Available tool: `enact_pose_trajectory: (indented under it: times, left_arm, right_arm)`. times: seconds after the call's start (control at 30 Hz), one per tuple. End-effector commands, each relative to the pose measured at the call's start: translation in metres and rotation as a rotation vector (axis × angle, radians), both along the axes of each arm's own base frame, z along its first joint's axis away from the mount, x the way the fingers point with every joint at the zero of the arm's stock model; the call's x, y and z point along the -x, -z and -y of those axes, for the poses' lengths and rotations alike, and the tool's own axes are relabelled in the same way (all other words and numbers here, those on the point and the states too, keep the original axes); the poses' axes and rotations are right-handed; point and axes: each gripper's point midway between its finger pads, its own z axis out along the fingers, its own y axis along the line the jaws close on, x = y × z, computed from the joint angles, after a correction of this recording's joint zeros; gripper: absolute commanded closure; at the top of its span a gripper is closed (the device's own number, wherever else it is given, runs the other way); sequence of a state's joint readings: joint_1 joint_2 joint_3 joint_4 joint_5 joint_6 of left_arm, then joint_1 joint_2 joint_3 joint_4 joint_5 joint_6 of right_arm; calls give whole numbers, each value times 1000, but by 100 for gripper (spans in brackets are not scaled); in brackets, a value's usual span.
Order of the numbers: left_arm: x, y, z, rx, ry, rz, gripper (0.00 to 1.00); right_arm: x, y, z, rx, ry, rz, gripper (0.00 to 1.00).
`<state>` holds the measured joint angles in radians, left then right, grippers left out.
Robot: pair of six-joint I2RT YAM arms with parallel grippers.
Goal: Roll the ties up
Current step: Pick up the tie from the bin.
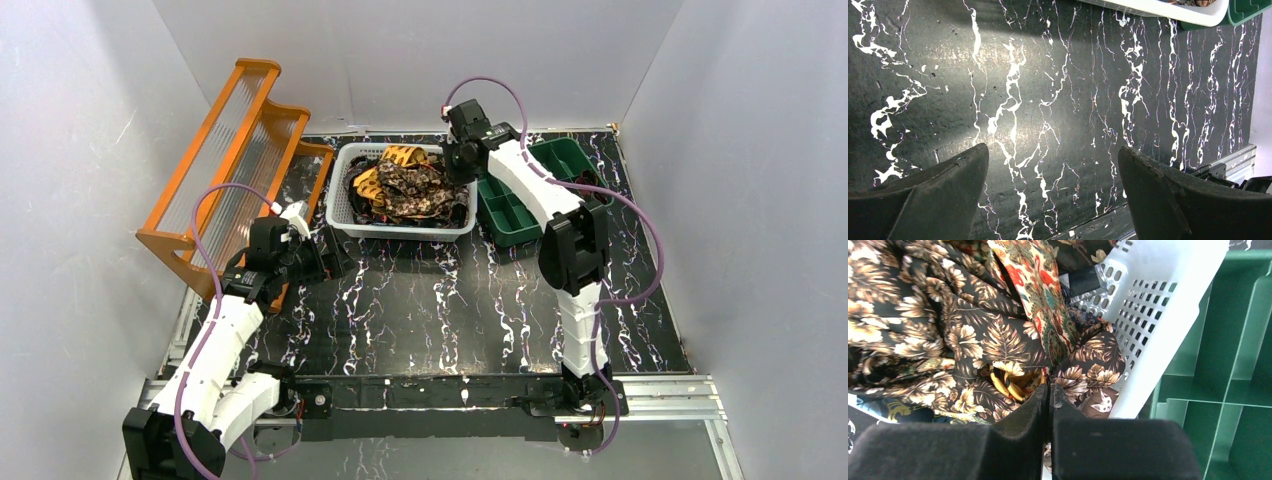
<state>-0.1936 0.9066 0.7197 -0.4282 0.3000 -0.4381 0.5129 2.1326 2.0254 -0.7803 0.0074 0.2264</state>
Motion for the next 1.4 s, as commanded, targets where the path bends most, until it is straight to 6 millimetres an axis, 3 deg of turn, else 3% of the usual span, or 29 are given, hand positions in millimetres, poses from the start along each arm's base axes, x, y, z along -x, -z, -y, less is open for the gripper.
enact_pose_trajectory:
  times: [0.0, 0.1, 0.23, 0.37, 0.57, 0.6, 0.63, 0.7, 0.77, 0.87, 0.93, 1.07, 1.2, 1.37]
  left_arm:
    - [1, -17, 3, 10, 28, 33, 2]
    - [-2, -24, 5, 19, 29, 47, 2]
    - [-5, -32, 10, 45, 42, 62, 2]
    - [-8, -33, 14, 61, 53, 64, 2]
    - [-7, -30, 16, 70, 58, 53, 2]
    - [-7, -29, 16, 73, 57, 51, 2]
    - [-7, -28, 16, 75, 58, 47, 2]
    - [-6, -28, 17, 78, 61, 47, 2]
    - [-5, -25, 16, 73, 57, 43, 2]
    - [-5, -22, 16, 70, 59, 35, 2]
    - [-6, -23, 16, 70, 61, 35, 2]
    - [-6, -22, 15, 63, 61, 36, 2]
    - [-7, -20, 15, 59, 62, 30, 2]
    - [-8, -20, 15, 55, 62, 31, 2]
  right_arm:
    - [1, -82, -9, -117, -12, 130, 92]
    - [13, -116, -13, -189, -28, 162, 92]
    - [46, -131, -27, -294, -103, 145, 90]
    - [61, -103, -27, -262, -95, 105, 85]
    - [52, -67, -37, -230, -96, 7, 85]
    - [50, -62, -38, -216, -85, -11, 94]
    - [50, -62, -40, -208, -84, -23, 99]
    - [50, -73, -52, -263, -124, 29, 99]
    - [52, -80, -59, -316, -153, 57, 83]
    - [40, -63, -47, -222, -57, 25, 77]
    - [33, -56, -38, -167, -9, 22, 60]
    - [21, -65, -26, -130, 59, 86, 32]
    - [11, -76, -19, -98, 91, 140, 26]
    - [2, -53, -10, -27, 116, 90, 15]
